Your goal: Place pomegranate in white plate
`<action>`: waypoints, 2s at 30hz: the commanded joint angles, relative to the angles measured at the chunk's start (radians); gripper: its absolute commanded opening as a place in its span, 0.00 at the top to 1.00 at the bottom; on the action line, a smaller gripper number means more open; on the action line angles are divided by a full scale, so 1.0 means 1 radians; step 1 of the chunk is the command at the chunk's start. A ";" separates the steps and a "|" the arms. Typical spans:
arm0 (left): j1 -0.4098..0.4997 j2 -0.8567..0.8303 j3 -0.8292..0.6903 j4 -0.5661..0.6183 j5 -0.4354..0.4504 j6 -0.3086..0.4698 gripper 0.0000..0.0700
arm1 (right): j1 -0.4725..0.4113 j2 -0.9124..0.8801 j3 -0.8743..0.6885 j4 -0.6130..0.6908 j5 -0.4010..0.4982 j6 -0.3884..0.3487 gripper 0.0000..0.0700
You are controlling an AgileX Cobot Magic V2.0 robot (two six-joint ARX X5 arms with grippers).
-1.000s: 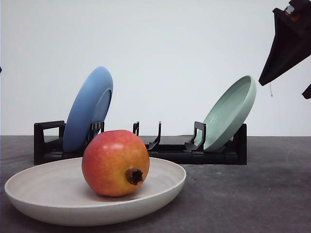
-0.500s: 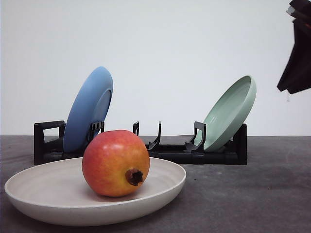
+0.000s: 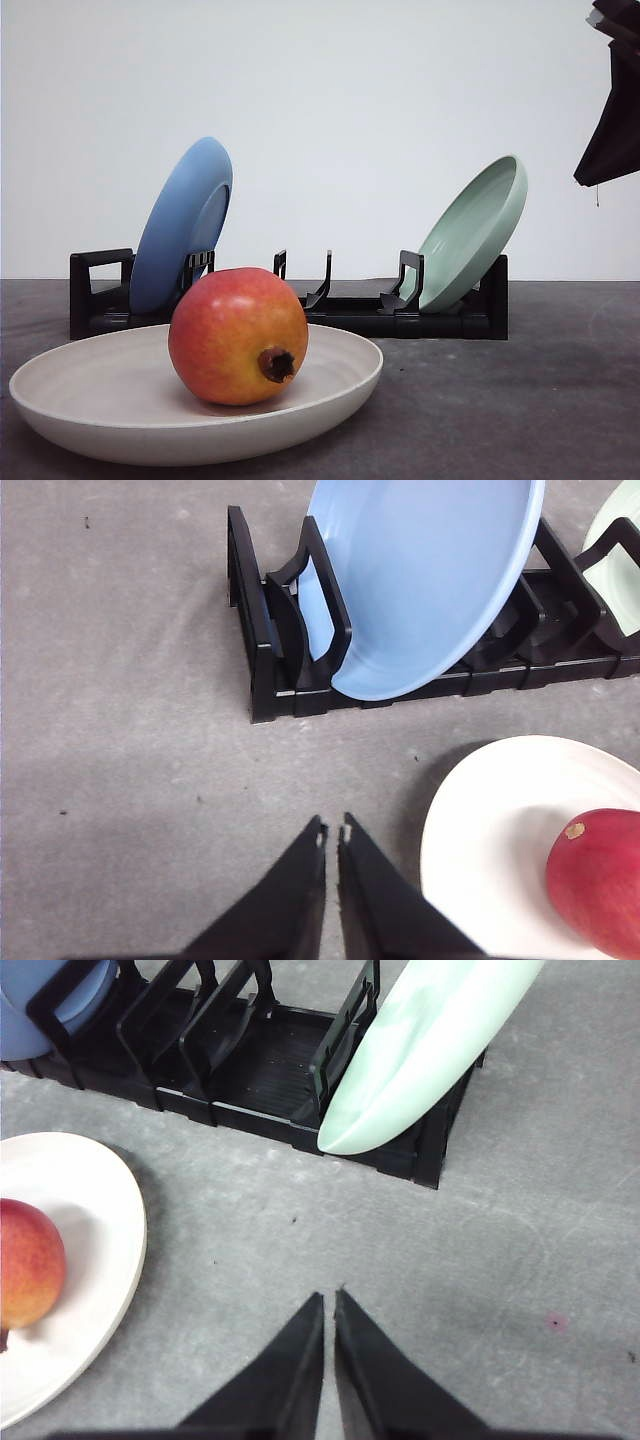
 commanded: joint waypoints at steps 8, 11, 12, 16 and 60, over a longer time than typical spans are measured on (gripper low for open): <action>0.044 -0.107 -0.047 0.036 -0.004 0.030 1.00 | 0.003 0.003 0.002 0.010 0.000 -0.007 0.98; 0.092 -0.180 -0.098 0.072 -0.009 0.061 1.00 | 0.003 0.003 0.002 0.010 0.000 -0.007 0.98; 0.110 -0.206 -0.118 0.090 -0.011 0.065 1.00 | 0.003 0.003 0.002 0.010 0.000 -0.007 0.98; 0.172 -0.316 -0.223 0.199 -0.013 0.064 1.00 | 0.003 0.003 0.002 0.010 0.000 -0.007 0.98; 0.137 -0.671 -0.581 0.329 -0.058 0.087 1.00 | 0.003 0.003 0.002 0.011 0.000 -0.007 0.98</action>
